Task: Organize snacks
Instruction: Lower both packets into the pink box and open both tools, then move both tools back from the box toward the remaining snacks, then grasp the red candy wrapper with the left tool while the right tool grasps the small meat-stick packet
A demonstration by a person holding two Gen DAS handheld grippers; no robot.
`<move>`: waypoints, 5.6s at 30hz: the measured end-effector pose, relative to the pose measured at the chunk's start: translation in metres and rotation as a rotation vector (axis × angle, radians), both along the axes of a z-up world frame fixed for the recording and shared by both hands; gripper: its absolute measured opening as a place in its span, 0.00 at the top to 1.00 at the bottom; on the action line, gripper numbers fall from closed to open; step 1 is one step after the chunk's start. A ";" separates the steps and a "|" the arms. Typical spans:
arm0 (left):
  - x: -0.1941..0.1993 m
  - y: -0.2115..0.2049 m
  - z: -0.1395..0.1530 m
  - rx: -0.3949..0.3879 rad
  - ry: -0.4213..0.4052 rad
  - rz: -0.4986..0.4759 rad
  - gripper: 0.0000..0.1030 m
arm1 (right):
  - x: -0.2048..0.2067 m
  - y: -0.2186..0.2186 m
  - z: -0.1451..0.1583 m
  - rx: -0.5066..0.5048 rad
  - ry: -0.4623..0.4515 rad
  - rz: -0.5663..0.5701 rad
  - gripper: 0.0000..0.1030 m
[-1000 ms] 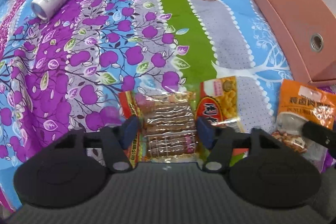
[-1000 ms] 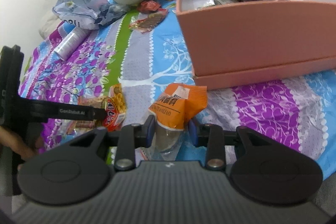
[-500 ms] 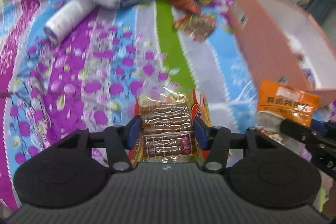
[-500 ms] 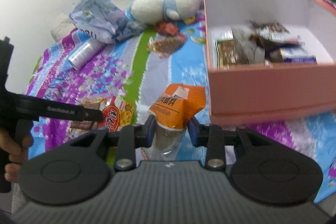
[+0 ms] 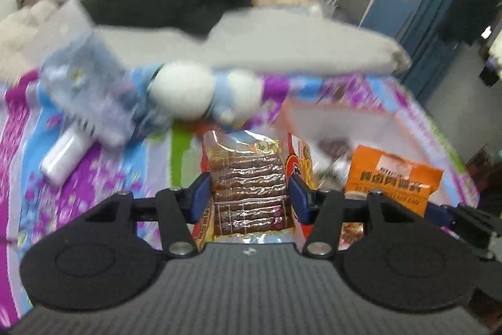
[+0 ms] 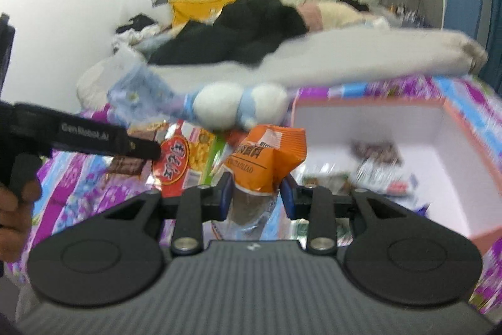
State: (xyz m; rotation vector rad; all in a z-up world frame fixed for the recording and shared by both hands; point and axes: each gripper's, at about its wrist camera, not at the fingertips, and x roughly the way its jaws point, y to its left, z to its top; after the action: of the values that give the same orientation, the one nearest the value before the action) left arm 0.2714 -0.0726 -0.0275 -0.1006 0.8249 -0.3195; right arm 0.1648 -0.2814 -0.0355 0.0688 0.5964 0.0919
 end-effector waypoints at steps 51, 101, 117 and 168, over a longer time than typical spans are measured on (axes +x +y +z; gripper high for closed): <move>0.028 -0.106 0.038 0.005 -0.057 -0.182 0.31 | -0.012 -0.118 0.017 0.065 -0.056 -0.252 0.36; 0.181 0.083 -0.170 -0.069 0.185 0.046 0.21 | 0.134 0.083 -0.144 0.012 0.250 0.052 0.36; 0.270 0.046 -0.199 -0.146 0.234 -0.008 0.20 | 0.172 0.075 -0.168 -0.026 0.289 0.044 0.36; 0.299 0.007 -0.215 -0.178 0.446 0.109 0.51 | 0.216 0.065 -0.173 -0.021 0.300 0.054 0.79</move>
State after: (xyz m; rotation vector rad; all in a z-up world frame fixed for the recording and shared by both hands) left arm 0.5707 -0.0651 -0.2426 -0.3920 1.2262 -0.2703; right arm 0.3812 -0.2159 -0.2082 0.0466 0.8992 0.1291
